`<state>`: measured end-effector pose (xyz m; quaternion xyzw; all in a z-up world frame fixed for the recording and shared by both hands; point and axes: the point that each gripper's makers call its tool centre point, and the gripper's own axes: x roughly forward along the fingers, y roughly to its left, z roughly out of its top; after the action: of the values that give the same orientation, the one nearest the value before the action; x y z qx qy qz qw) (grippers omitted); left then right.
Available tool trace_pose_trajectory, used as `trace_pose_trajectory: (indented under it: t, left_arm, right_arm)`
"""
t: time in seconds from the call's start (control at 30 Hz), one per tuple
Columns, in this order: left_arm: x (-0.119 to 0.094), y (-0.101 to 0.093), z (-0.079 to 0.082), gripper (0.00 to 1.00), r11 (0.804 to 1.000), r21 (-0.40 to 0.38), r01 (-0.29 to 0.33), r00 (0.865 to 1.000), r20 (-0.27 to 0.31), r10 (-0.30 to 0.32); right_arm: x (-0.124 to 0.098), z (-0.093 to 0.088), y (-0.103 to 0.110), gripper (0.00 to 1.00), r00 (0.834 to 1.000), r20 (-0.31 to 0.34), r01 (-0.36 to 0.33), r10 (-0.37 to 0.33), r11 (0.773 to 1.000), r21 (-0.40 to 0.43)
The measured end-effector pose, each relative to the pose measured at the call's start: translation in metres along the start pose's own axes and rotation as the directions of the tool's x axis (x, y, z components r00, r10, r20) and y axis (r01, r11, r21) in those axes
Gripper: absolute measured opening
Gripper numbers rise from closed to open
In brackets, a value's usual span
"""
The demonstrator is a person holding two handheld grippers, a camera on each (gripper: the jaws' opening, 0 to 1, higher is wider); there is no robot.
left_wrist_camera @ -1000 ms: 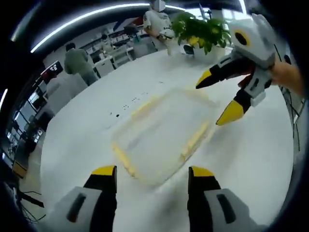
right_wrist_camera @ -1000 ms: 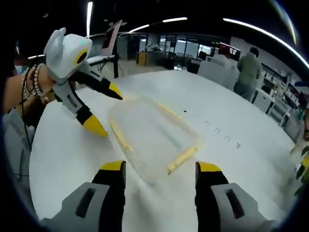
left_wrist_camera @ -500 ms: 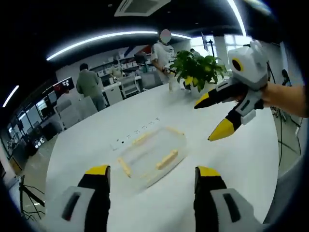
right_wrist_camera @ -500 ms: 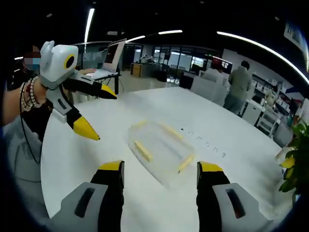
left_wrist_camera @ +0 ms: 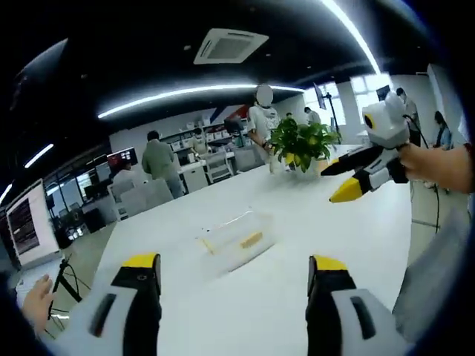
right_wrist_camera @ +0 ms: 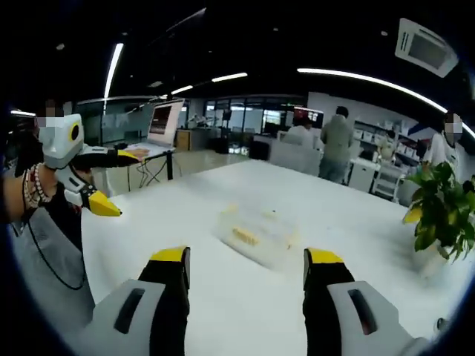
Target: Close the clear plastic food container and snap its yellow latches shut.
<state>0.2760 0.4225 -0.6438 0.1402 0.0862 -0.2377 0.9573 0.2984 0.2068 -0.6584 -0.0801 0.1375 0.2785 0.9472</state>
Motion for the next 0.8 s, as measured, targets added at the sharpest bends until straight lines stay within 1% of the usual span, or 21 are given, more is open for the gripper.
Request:
trace_pose_trajectory:
  t: [0.07, 0.1, 0.17, 0.2, 0.23, 0.27, 0.3, 0.37, 0.4, 0.43, 0.5, 0.57, 0.63, 0.67, 0.8]
  left_arm:
    - [-0.015, 0.002, -0.001, 0.77, 1.000, -0.017, -0.004, 1.000, 0.012, 0.005]
    - [-0.026, 0.004, -0.003, 0.77, 0.999, -0.031, -0.019, 1.000, 0.010, 0.020]
    - [-0.045, 0.008, -0.003, 0.77, 0.998, -0.038, -0.041, 0.998, 0.040, 0.043]
    - [-0.052, 0.009, -0.006, 0.77, 0.998, -0.034, -0.045, 0.998, 0.040, 0.047]
    - [-0.054, 0.009, -0.007, 0.77, 0.998, -0.033, -0.047, 0.998, 0.040, 0.048]
    - [-0.064, 0.012, -0.017, 0.77, 0.998, -0.026, -0.064, 0.998, 0.015, 0.065]
    - [-0.069, 0.013, -0.023, 0.76, 0.997, -0.022, -0.070, 0.998, -0.007, 0.069]
    - [-0.079, 0.012, -0.034, 0.76, 0.997, -0.026, -0.068, 0.998, -0.018, 0.067]
    - [-0.082, 0.012, -0.040, 0.76, 0.997, -0.025, -0.068, 0.997, -0.028, 0.068]
    - [-0.087, 0.013, -0.049, 0.76, 0.997, -0.023, -0.074, 0.996, -0.052, 0.073]
    - [-0.094, 0.014, -0.060, 0.75, 0.997, -0.015, -0.078, 0.994, -0.084, 0.076]
    - [-0.099, 0.014, -0.066, 0.74, 0.997, -0.025, -0.080, 0.993, -0.085, 0.077]
    - [-0.103, 0.013, -0.071, 0.74, 0.994, -0.068, -0.082, 0.994, -0.078, 0.076]
    - [-0.104, 0.016, -0.077, 0.74, 0.990, -0.098, -0.102, 0.992, -0.088, 0.093]
    - [-0.106, 0.018, -0.094, 0.72, 0.987, -0.114, -0.111, 0.988, -0.122, 0.097]
  right_arm:
    - [-0.012, -0.002, 0.004, 0.59, 1.000, 0.007, 0.015, -0.015, 1.000, 0.004]
    - [-0.022, -0.003, 0.007, 0.59, 1.000, 0.015, 0.026, -0.026, 1.000, 0.004]
    - [-0.036, -0.007, 0.008, 0.59, 0.998, 0.023, 0.054, -0.054, 0.998, 0.037]
    - [-0.043, -0.009, 0.010, 0.59, 0.998, 0.028, 0.062, -0.064, 0.997, 0.050]
    - [-0.049, -0.011, 0.012, 0.59, 0.997, 0.040, 0.064, -0.066, 0.996, 0.060]
    - [-0.054, -0.014, 0.013, 0.59, 0.997, 0.040, 0.067, -0.069, 0.996, 0.067]
    - [-0.061, -0.021, 0.015, 0.59, 0.997, 0.029, 0.076, -0.078, 0.994, 0.073]
    - [-0.071, -0.033, 0.015, 0.59, 0.995, 0.003, 0.101, -0.101, 0.993, 0.068]
    - [-0.077, -0.041, 0.014, 0.59, 0.993, -0.012, 0.115, -0.115, 0.991, 0.068]
    - [-0.081, -0.047, 0.014, 0.59, 0.992, -0.025, 0.126, -0.124, 0.989, 0.072]
    - [-0.090, -0.058, 0.015, 0.59, 0.990, -0.040, 0.137, -0.134, 0.987, 0.083]
    - [-0.096, -0.067, 0.017, 0.60, 0.989, -0.050, 0.144, -0.140, 0.985, 0.098]
    - [-0.101, -0.076, 0.020, 0.60, 0.986, -0.062, 0.160, -0.154, 0.981, 0.112]
    - [-0.103, -0.080, 0.021, 0.60, 0.984, -0.070, 0.169, -0.161, 0.979, 0.118]
    - [-0.105, -0.092, 0.031, 0.59, 0.982, -0.087, 0.181, -0.170, 0.974, 0.136]
